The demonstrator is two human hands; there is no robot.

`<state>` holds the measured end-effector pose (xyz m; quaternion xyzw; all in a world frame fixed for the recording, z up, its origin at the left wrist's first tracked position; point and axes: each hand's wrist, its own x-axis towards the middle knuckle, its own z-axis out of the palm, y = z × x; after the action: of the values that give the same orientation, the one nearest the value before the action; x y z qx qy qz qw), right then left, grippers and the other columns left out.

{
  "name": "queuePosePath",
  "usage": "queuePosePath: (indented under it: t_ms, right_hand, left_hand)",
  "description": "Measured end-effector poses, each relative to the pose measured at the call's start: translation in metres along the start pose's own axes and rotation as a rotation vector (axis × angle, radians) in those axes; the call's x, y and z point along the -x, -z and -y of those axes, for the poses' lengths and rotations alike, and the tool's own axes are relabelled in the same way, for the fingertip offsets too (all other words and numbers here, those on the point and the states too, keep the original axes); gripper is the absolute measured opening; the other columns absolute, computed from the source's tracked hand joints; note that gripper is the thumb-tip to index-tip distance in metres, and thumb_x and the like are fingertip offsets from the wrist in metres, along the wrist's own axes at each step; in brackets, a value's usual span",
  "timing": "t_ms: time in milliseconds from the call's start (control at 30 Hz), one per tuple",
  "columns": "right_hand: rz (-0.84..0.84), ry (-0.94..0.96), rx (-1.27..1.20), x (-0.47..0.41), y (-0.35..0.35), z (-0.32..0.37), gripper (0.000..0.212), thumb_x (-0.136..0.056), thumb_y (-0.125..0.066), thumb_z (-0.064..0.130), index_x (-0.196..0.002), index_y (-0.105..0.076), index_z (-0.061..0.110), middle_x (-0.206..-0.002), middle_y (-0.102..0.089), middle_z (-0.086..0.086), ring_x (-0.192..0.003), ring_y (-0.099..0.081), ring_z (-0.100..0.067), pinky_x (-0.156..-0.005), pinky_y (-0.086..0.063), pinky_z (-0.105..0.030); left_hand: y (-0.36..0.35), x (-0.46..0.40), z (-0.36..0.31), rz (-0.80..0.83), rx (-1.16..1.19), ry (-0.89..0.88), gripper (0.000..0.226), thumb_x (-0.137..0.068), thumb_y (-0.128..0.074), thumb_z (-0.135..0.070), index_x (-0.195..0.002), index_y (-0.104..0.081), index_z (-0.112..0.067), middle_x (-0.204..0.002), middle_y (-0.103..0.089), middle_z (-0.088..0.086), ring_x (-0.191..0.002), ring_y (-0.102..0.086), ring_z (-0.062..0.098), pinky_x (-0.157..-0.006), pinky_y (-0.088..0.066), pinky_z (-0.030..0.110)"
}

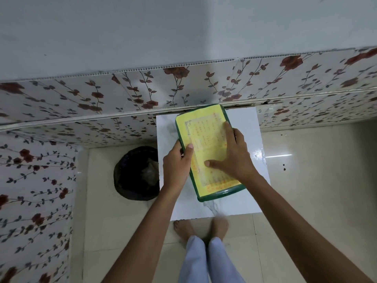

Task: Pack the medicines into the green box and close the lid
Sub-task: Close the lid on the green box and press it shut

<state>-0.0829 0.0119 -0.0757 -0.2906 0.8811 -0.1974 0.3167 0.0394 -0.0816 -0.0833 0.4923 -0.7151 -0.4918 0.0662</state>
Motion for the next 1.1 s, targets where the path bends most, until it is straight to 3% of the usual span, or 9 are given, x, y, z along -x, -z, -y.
queuePosePath:
  t_ms: [133,233,333,500,700,800,933,1100]
  right_hand:
    - [-0.022,0.019,0.015,-0.004,-0.003,-0.005,0.100,-0.072,-0.072,0.045,-0.146,-0.008,0.024,-0.152,-0.023,-0.005,-0.133,-0.034,-0.030,-0.103,-0.041,-0.052]
    - [-0.107,-0.075,-0.157,-0.017,0.001,-0.004,0.069,-0.087,-0.055,0.043,-0.143,-0.020,0.020,-0.142,-0.043,-0.007,-0.124,-0.048,-0.031,-0.099,-0.046,-0.051]
    - [-0.153,-0.188,-0.235,-0.046,0.008,0.003,0.058,-0.093,-0.038,0.047,-0.138,-0.033,0.011,-0.132,-0.055,-0.012,-0.117,-0.055,-0.032,-0.096,-0.047,-0.047]
    - [-0.164,-0.202,-0.276,-0.095,0.016,0.023,0.058,-0.094,-0.030,0.053,-0.115,-0.052,0.004,-0.097,-0.063,-0.008,-0.089,-0.062,-0.028,-0.070,-0.043,-0.034]
    - [-0.160,-0.272,-0.304,-0.108,0.006,0.021,0.062,-0.088,-0.034,0.063,-0.110,-0.049,0.006,-0.086,-0.061,-0.002,-0.075,-0.061,-0.023,-0.060,-0.041,-0.032]
    - [-0.154,-0.269,-0.274,-0.111,0.004,0.020,0.065,-0.087,-0.031,0.064,-0.107,-0.052,0.006,-0.084,-0.061,-0.004,-0.073,-0.061,-0.024,-0.060,-0.041,-0.032]
    - [-0.171,-0.270,-0.217,-0.116,0.000,0.015,0.069,-0.087,-0.025,0.065,-0.103,-0.056,0.005,-0.090,-0.065,-0.010,-0.078,-0.062,-0.028,-0.063,-0.042,-0.034]
    - [-0.206,-0.267,-0.277,-0.119,-0.001,0.015,0.063,-0.087,-0.031,0.063,-0.096,-0.058,0.006,-0.082,-0.064,-0.006,-0.072,-0.060,-0.024,-0.060,-0.040,-0.032]
  left_hand:
    - [-0.005,-0.002,-0.003,-0.045,0.027,0.048,0.029,-0.092,-0.046,-0.037,-0.105,-0.059,-0.015,-0.089,-0.067,0.001,-0.077,-0.062,0.017,-0.059,-0.045,0.025]
    - [-0.013,-0.013,-0.004,-0.094,0.076,0.121,0.031,-0.089,-0.048,-0.041,-0.099,-0.059,-0.013,-0.098,-0.064,0.011,-0.087,-0.061,0.024,-0.070,-0.049,0.033]
    - [-0.018,-0.037,-0.015,-0.195,0.090,0.178,0.044,-0.089,-0.044,-0.046,-0.104,-0.057,-0.007,-0.109,-0.056,0.021,-0.100,-0.055,0.036,-0.085,-0.050,0.046]
    - [-0.022,-0.073,-0.042,-0.304,0.074,0.289,0.048,-0.096,-0.034,-0.041,-0.117,-0.048,0.000,-0.125,-0.044,0.027,-0.116,-0.041,0.038,-0.078,-0.031,0.032]
    - [-0.031,-0.080,-0.043,-0.393,0.094,0.295,0.046,-0.097,-0.032,-0.039,-0.106,-0.051,0.001,-0.118,-0.045,0.024,-0.090,-0.053,0.036,-0.064,-0.035,0.031]
    - [-0.032,-0.082,-0.042,-0.425,0.090,0.297,0.043,-0.097,-0.032,-0.035,-0.104,-0.052,0.003,-0.117,-0.047,0.024,-0.074,-0.044,0.024,-0.062,-0.034,0.029]
    - [-0.034,-0.084,-0.043,-0.439,0.063,0.308,0.043,-0.098,-0.032,-0.034,-0.104,-0.052,0.003,-0.116,-0.048,0.023,-0.072,-0.037,0.017,-0.062,-0.034,0.031]
    - [-0.034,-0.085,-0.043,-0.439,0.032,0.295,0.042,-0.098,-0.031,-0.035,-0.103,-0.051,0.002,-0.117,-0.048,0.022,-0.072,-0.041,0.022,-0.063,-0.034,0.031]
